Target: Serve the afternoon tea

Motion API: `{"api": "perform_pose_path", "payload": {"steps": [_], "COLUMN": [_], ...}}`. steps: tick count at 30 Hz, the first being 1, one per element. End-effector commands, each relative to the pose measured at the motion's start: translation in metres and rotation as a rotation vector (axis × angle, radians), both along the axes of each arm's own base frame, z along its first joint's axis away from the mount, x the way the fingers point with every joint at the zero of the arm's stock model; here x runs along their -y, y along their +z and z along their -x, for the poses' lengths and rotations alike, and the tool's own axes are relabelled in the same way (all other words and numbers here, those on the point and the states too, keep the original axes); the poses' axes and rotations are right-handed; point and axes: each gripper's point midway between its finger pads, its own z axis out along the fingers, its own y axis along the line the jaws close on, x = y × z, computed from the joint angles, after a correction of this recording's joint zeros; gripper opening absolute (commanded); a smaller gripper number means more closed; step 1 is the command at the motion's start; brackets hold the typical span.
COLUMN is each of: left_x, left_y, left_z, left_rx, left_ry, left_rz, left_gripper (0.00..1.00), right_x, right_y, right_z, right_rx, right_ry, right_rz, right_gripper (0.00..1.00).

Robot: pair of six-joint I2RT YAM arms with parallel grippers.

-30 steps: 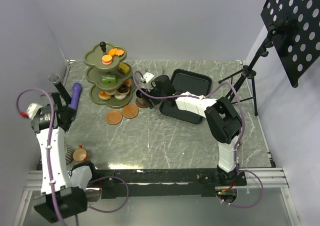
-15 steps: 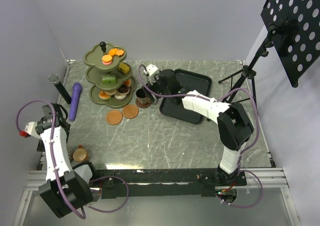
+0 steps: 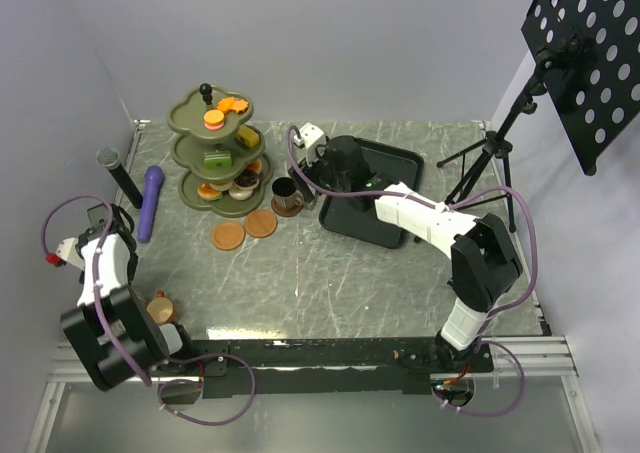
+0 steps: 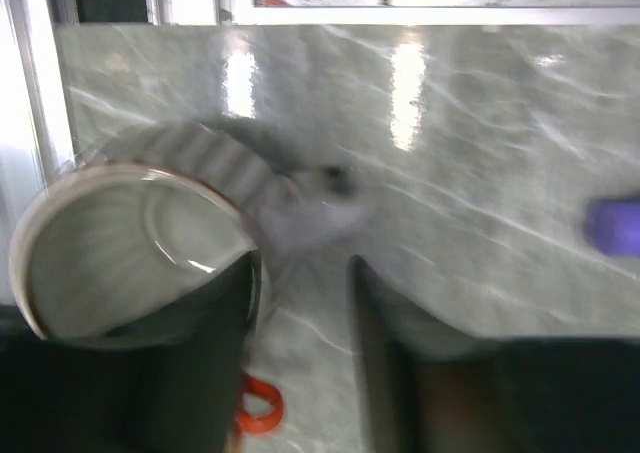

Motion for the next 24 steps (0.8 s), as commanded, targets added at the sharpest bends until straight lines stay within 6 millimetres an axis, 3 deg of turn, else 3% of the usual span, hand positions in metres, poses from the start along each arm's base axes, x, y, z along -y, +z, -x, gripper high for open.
{"api": "perform_pose_path", "payload": {"steps": [1, 6, 12, 15, 18, 21, 24], "left_x": [-0.018, -0.022, -0.018, 0.006, 0.034, 0.062, 0.091], "left_y": [-0.004, 0.009, 0.046, 0.068, 0.087, 0.098, 0.091], "left_z": [-0.001, -0.01, -0.04, -0.075, -0.097, -0.106, -0.104], "left_rx": [-0.033, -0.006, -0.001, 0.037, 0.076, 0.115, 0.132], "left_ry": [0.003, -0.032, -0.198, -0.4, -0.566, -0.72, -0.868], "left_rz": [-0.029, -0.049, -0.136, -0.19, -0.243, -0.264, -0.242], "left_gripper": [0.36, 0.01, 0.01, 0.01, 0.01, 0.01, 0.01], "right_x": [0.007, 0.01, 0.013, 0.014, 0.016, 0.018, 0.02], "right_y": [0.02, 0.014, 0.017, 0.022, 0.027, 0.029, 0.031], "right_z": [0.0, -0.001, -0.004, -0.005, -0.008, -0.009, -0.008], "right_rx": [0.054, 0.051, 0.062, 0.072, 0.08, 0.076, 0.069], "right_ry": [-0.002, -0.013, -0.034, -0.045, -0.067, -0.09, -0.106], "right_rz": [-0.016, 0.001, 0.003, 0.002, -0.005, -0.016, -0.031], "right_gripper": [0.82, 0.81, 0.81, 0.81, 0.81, 0.81, 0.81]}}
